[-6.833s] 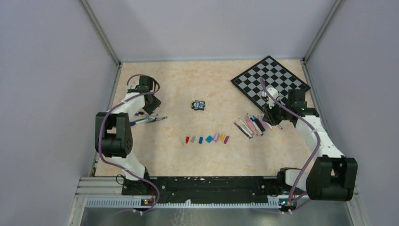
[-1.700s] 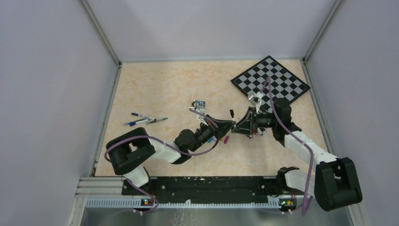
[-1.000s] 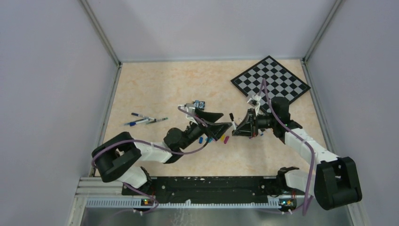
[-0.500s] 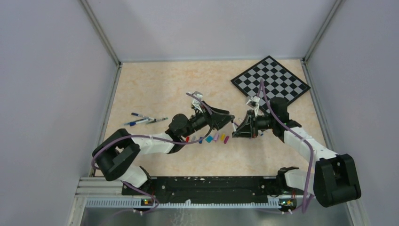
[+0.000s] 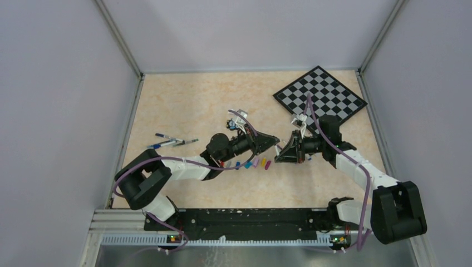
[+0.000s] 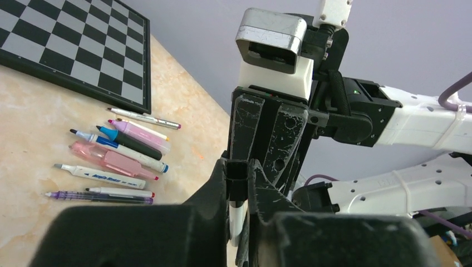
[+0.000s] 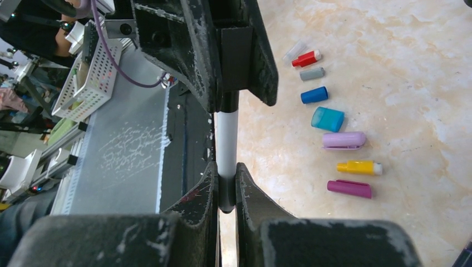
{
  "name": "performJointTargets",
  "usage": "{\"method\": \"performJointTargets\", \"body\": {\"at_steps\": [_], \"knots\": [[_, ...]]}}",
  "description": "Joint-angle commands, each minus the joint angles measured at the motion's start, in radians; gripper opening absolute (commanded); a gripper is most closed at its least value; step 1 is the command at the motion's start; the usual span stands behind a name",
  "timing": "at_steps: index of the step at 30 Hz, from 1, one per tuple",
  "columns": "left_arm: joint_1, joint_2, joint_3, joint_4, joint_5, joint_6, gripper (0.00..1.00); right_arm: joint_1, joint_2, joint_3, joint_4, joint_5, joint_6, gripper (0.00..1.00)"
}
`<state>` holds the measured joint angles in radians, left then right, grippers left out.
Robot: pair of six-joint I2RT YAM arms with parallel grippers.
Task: Open the pen caps
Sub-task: Open the pen cap from the pen.
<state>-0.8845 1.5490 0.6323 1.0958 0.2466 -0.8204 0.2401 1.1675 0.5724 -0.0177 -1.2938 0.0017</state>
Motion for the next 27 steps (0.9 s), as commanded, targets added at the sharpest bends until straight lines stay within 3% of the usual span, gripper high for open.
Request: {"method": "performJointTargets", "body": {"at_steps": [1, 2, 5, 7, 16, 22, 24, 25, 27], "knots": [[-0.003, -0.014, 0.032, 0.012, 0.006, 0.007, 0.0, 0.011, 0.004, 0.054, -0.006, -0.011, -0.032, 0.0], [-0.004, -0.014, 0.03, 0.013, 0.007, 0.009, 0.0, 0.01, 0.006, 0.054, -0.007, -0.009, -0.032, 0.0], [-0.004, -0.012, 0.023, 0.023, 0.017, 0.01, 0.0, 0.011, 0.009, 0.068, -0.001, -0.007, -0.011, 0.23], [-0.005, -0.007, 0.017, 0.038, 0.026, 0.009, 0.0, 0.011, 0.013, 0.082, -0.006, -0.015, -0.009, 0.32], [-0.017, 0.042, 0.002, 0.107, 0.053, -0.001, 0.0, 0.01, 0.017, 0.103, -0.015, -0.023, -0.009, 0.38], [-0.019, 0.047, 0.001, 0.115, 0.052, 0.001, 0.0, 0.009, 0.016, 0.103, -0.023, -0.012, -0.009, 0.34], [-0.019, 0.042, -0.001, 0.117, 0.048, 0.006, 0.0, 0.009, 0.018, 0.102, -0.024, -0.012, -0.009, 0.2], [-0.019, 0.036, 0.0, 0.118, 0.041, 0.014, 0.0, 0.01, 0.019, 0.1, -0.023, -0.013, -0.009, 0.03], [-0.016, 0.016, -0.003, 0.118, 0.015, 0.04, 0.0, 0.01, 0.022, 0.1, -0.03, -0.012, -0.009, 0.0]]}}
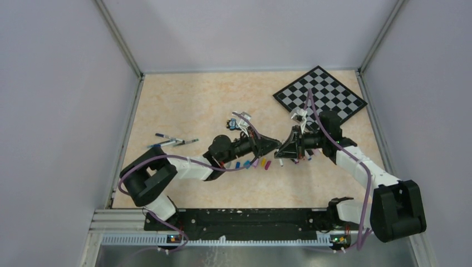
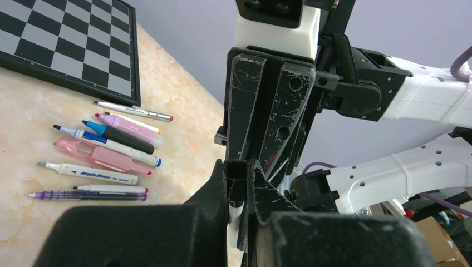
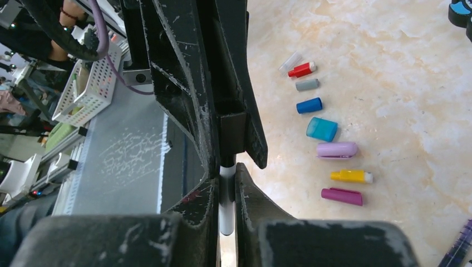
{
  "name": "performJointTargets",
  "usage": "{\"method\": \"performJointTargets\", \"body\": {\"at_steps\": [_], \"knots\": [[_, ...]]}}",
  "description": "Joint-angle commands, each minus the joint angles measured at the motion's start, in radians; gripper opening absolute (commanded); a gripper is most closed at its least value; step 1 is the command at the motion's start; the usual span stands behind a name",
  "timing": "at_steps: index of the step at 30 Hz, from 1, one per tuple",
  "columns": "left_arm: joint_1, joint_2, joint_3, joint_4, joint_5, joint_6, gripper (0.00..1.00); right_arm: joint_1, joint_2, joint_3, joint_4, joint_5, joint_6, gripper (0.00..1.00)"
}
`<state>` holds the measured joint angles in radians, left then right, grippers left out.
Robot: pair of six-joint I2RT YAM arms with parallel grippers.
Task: Open the pen caps
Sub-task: Open the pen cap from the pen, then place the pen at the center of the board.
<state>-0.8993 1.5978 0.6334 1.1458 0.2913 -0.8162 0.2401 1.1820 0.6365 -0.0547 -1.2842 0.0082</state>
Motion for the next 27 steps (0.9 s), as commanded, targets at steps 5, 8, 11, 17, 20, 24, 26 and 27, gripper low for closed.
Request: {"method": "performJointTargets", "body": {"at_steps": [5, 8, 11, 17, 20, 24, 26, 27], "knots": [[0.093, -0.123, -0.037, 0.087, -0.141, 0.027, 0.0, 0.013, 0.025, 0.035, -0.018, -0.048, -0.022, 0.0], [0.204, -0.187, -0.041, 0.108, -0.203, -0.007, 0.0, 0.035, 0.044, 0.033, -0.053, -0.043, -0.053, 0.0], [0.287, -0.226, 0.011, 0.069, -0.242, -0.008, 0.0, 0.067, 0.076, 0.065, -0.151, -0.009, -0.148, 0.0], [0.318, -0.303, 0.059, 0.018, -0.239, 0.071, 0.0, 0.071, 0.098, 0.113, -0.259, 0.076, -0.243, 0.0], [0.323, -0.363, 0.019, -0.03, -0.143, 0.093, 0.0, 0.062, 0.081, 0.175, -0.382, 0.247, -0.395, 0.0], [0.324, -0.46, -0.081, -0.118, -0.006, 0.09, 0.0, -0.025, 0.041, 0.213, -0.433, 0.489, -0.502, 0.0], [0.323, -0.503, -0.12, -0.193, 0.058, 0.082, 0.0, -0.098, 0.021, 0.211, -0.428, 0.566, -0.52, 0.0], [0.324, -0.521, -0.141, -0.224, 0.086, 0.073, 0.0, -0.127, 0.015, 0.208, -0.424, 0.611, -0.529, 0.0]]}}
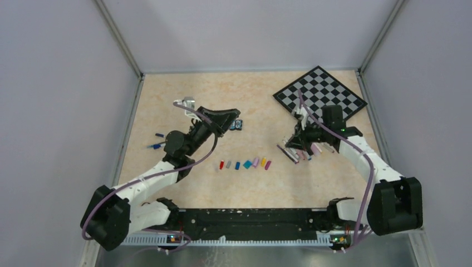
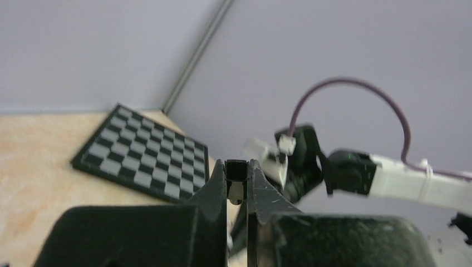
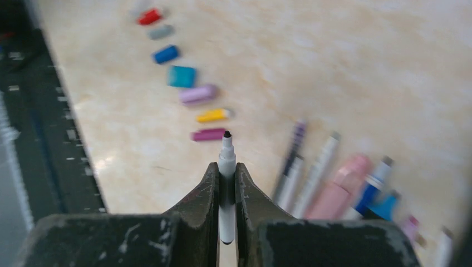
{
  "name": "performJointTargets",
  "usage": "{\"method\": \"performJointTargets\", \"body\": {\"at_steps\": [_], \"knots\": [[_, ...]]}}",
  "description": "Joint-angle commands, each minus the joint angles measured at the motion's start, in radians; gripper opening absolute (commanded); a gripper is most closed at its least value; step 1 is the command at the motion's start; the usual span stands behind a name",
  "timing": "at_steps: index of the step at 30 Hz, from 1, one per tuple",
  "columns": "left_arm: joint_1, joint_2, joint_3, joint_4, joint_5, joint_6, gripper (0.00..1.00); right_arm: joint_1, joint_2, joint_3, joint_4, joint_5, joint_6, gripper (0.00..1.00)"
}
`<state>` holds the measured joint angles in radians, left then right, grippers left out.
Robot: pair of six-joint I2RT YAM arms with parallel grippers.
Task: Open the pen caps
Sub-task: Place the pen at the center of the board.
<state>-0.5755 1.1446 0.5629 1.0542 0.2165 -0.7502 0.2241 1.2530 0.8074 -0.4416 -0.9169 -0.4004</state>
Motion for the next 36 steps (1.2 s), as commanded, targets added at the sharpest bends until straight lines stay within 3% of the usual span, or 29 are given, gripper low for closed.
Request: {"method": "performJointTargets", "body": {"at_steps": [1, 8, 15, 26, 36], "knots": [[0.0, -0.08, -0.092, -0.151, 0.194, -0.006, 0.0, -0.138, -0.058, 0.035, -0.034, 0.289, -0.131, 0.0], [-0.002, -0.102, -0.226, -0.136, 0.365, -0.089, 0.0, -0.265, 0.008, 0.036, -0.017, 0.529, -0.193, 0.01], [-0.002, -0.117, -0.333, -0.078, 0.397, -0.129, 0.0, -0.299, 0.084, 0.047, 0.0, 0.643, -0.246, 0.08], [-0.002, -0.174, -0.424, -0.064, 0.385, -0.129, 0.0, -0.299, 0.2, 0.072, -0.008, 0.679, -0.249, 0.16], [-0.002, -0.126, -0.423, -0.018, 0.41, -0.15, 0.0, -0.298, 0.283, 0.126, -0.058, 0.655, -0.229, 0.24]]}}
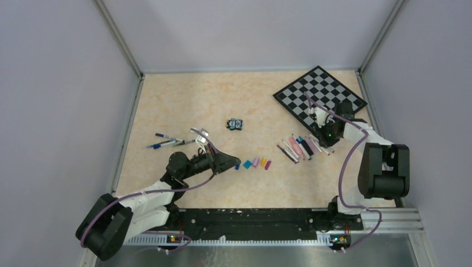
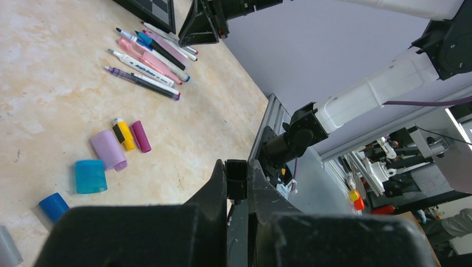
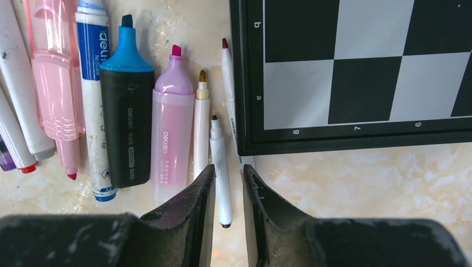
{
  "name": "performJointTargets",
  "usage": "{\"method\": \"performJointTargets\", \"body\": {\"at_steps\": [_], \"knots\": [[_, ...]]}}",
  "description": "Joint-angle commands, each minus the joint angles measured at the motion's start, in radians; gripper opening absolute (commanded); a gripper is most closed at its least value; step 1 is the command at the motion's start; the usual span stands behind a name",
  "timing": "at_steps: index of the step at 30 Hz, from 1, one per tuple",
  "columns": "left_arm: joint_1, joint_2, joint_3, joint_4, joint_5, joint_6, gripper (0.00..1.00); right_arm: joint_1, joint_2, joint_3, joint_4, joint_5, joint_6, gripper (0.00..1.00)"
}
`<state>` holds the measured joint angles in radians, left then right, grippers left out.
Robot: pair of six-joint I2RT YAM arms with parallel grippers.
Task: Open the pen caps
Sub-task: Place the pen at the center of the board.
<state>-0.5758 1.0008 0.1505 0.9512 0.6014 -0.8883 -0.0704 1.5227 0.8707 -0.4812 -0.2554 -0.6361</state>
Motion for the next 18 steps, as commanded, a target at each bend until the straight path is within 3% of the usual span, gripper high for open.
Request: {"method": "performJointTargets", "body": {"at_steps": [1, 10, 18], "knots": [[-0.003, 0.02, -0.011, 0.088, 0.028, -0.014, 0.0, -0.003, 0.008, 0.065, -0.024, -0.009, 0.008, 0.24], [-0.065, 0.045, 0.049, -0.017, 0.007, 0.039, 0.0, -0.004, -0.128, 0.046, -0.049, -0.127, 0.036, 0.25], [-0.319, 0.201, 0.263, -0.375, -0.223, 0.21, 0.0, -0.005, -0.286, 0.026, -0.077, -0.366, 0.042, 0.26]]}}
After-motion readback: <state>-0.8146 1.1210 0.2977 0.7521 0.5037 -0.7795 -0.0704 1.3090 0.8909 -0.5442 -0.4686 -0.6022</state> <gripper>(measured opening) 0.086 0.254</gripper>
